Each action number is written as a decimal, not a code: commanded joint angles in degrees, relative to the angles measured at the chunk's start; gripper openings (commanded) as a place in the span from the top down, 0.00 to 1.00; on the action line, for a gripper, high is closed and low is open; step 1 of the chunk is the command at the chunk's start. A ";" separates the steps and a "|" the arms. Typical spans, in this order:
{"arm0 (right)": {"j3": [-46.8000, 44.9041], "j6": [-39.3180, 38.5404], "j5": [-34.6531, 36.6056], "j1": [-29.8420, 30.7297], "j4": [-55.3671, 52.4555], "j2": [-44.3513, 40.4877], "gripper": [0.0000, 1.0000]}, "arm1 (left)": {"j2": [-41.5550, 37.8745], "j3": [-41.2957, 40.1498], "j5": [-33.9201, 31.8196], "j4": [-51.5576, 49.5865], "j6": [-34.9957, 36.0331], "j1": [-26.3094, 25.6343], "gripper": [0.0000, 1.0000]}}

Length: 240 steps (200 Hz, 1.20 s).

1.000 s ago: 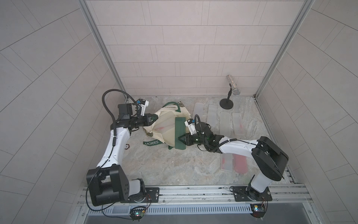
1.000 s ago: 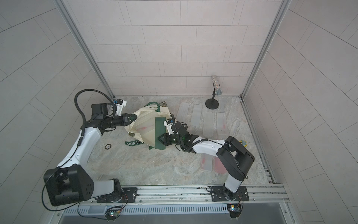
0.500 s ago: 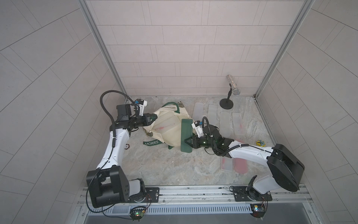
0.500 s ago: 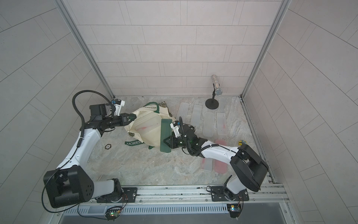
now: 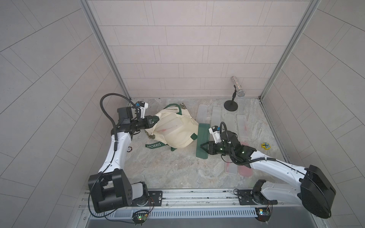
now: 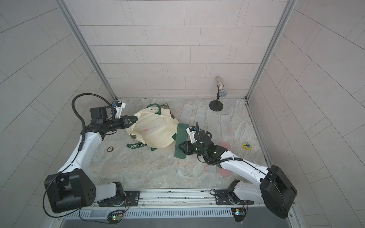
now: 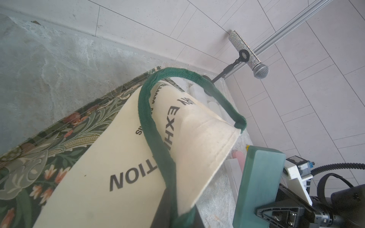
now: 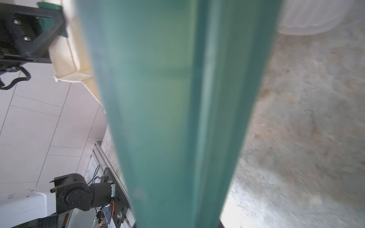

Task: Take out the pencil case from the canvas bag
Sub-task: Pick up the pencil case from the canvas bag, then place the pencil case at the center of the board.

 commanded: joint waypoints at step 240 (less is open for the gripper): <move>-10.33 13.28 -7.86 -7.32 8.02 5.95 0.81 | -1.46 -1.91 1.38 5.16 -4.60 3.85 1.00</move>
